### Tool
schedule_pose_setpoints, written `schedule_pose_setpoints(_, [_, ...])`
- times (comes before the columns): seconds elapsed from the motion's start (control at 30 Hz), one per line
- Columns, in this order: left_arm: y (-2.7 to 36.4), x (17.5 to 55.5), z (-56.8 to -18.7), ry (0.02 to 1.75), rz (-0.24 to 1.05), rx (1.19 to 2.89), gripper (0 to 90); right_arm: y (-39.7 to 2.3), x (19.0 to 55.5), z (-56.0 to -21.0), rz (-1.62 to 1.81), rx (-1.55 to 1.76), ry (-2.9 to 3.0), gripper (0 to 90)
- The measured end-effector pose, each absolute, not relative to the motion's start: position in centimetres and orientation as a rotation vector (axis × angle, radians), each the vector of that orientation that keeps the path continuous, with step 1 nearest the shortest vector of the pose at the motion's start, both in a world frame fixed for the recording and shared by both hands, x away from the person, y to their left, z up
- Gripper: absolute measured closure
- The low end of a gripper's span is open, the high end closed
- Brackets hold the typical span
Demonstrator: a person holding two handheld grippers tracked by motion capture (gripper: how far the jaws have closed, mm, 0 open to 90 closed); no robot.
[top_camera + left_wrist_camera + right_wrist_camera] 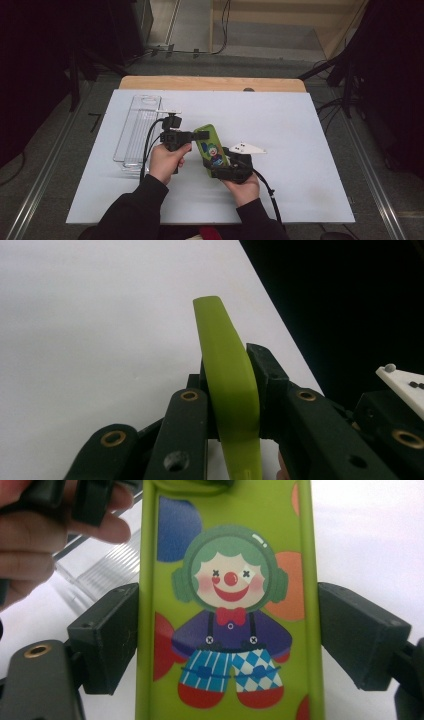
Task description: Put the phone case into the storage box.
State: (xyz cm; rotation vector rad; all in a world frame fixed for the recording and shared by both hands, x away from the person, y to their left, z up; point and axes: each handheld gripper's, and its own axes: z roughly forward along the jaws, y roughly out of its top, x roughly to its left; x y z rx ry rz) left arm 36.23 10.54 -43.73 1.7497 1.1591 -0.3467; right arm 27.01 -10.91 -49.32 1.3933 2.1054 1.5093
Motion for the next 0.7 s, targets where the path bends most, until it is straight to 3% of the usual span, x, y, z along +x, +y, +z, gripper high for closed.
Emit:
schedule_pose_setpoints(0.13, [10.6,36.1,-43.4,1.149,-0.332,1.763,82.8,-10.7,27.1,-49.3,1.479,1.348,2.157,9.3])
schedule_pose_setpoints(0.23, [10.8,36.2,-43.3,1.141,-0.332,1.758,82.8,-10.6,27.2,-49.3,1.491,1.348,2.169,0.0])
schedule_pose_setpoints(0.7, [11.4,35.7,-42.2,1.014,-0.253,1.834,82.6,-11.7,28.7,-47.2,1.506,1.274,2.314,0.0])
